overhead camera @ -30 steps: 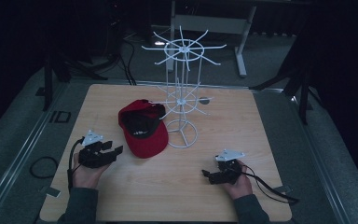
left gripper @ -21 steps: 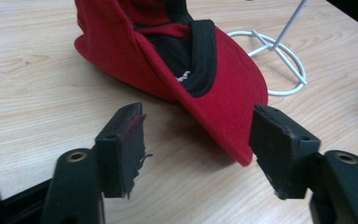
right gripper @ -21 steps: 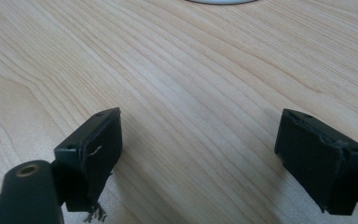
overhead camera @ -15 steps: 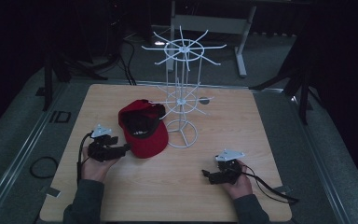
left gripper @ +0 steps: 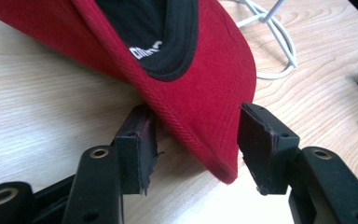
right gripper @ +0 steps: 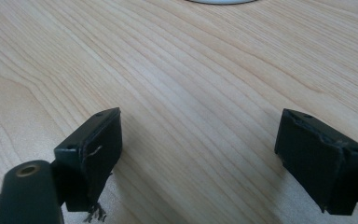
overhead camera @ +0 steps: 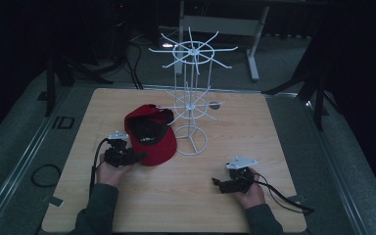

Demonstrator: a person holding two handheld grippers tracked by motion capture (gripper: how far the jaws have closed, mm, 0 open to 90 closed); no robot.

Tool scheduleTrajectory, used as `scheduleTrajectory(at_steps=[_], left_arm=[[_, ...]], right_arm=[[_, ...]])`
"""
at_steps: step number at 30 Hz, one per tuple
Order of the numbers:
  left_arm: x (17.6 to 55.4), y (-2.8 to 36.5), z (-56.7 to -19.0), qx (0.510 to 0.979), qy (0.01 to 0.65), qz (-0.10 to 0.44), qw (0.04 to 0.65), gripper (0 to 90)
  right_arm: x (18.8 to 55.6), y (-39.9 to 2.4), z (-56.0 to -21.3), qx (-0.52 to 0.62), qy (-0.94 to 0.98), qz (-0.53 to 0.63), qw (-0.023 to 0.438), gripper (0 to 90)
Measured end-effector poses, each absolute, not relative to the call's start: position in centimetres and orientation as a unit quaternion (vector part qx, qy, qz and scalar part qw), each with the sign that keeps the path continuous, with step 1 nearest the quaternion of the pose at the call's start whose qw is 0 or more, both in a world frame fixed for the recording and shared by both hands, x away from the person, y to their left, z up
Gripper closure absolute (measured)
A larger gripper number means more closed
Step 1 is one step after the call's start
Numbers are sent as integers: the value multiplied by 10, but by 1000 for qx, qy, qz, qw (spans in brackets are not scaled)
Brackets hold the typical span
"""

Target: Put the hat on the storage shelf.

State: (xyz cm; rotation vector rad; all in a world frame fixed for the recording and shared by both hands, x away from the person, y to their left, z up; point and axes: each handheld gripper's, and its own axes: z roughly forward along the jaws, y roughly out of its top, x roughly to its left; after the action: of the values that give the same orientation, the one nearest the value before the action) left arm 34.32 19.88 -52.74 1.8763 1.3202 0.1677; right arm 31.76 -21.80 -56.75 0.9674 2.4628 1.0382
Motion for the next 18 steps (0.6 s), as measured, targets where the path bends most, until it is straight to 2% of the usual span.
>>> scheduleTrajectory(at_steps=[7, 18], left_arm=[[353, 193, -536, 740, 537, 50, 401, 517], [366, 180, -544, 763, 526, 56, 371, 563]], right_arm=[[318, -218, -568, 337, 857, 361, 149, 147], [318, -218, -568, 337, 857, 361, 149, 147]])
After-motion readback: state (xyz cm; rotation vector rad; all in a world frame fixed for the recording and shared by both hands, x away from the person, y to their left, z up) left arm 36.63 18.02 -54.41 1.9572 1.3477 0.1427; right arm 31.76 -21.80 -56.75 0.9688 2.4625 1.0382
